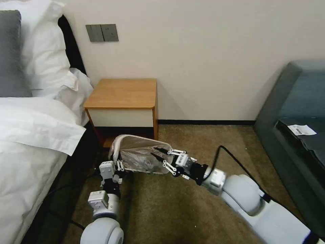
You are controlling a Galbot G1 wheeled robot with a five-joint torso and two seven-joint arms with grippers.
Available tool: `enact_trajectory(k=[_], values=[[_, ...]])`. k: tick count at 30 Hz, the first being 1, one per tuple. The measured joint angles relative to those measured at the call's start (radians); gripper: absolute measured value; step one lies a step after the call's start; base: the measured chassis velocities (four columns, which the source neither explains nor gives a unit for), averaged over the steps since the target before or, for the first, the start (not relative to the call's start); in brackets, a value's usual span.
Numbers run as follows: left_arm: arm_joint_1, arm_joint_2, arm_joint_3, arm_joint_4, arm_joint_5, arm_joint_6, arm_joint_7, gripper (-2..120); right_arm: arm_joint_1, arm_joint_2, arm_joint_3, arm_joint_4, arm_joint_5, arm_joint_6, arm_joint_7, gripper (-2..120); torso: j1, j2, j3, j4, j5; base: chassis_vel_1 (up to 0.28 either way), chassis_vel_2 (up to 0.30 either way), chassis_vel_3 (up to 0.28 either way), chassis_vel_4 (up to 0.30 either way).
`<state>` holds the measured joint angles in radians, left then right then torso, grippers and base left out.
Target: Pick up the garbage bag from the table and place it over the trash can.
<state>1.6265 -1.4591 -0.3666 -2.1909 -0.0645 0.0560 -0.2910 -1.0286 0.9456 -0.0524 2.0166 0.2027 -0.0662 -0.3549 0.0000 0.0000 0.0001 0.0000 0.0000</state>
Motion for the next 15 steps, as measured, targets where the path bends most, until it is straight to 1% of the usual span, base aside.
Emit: enact_trajectory(k=[2,6,11,15], values=[[0.002,-0.005,0.008,0.006,0.038,-0.015,0.007,11,0.029,0.009,-0.035,-0.026,0.003,-0.025,0.006,0,0.000,0.000,0.000,-0.0001,0.0000,0.000,0.000,0.000,0.000],[0.004,-0.011,0.021,0.006,0.068,-0.028,0.014,11,0.073,0.016,-0.076,-0.063,-0.006,-0.053,0.007,0,0.000,0.000,0.000,0.0000,0.0000,0.000,0.000,0.000,0.000],[0.005,-0.017,0.032,0.006,0.090,-0.034,0.015,11,0.123,0.028,-0.122,-0.112,-0.011,-0.069,0.023,0,0.000,0.000,0.000,0.0000,0.0000,0.000,0.000,0.000,0.000],[0.013,-0.019,0.050,0.002,0.119,-0.044,0.019,11,0.189,0.052,-0.171,-0.188,-0.011,-0.075,0.041,0,0.000,0.000,0.000,0.0000,0.0000,0.000,0.000,0.000,0.000]])
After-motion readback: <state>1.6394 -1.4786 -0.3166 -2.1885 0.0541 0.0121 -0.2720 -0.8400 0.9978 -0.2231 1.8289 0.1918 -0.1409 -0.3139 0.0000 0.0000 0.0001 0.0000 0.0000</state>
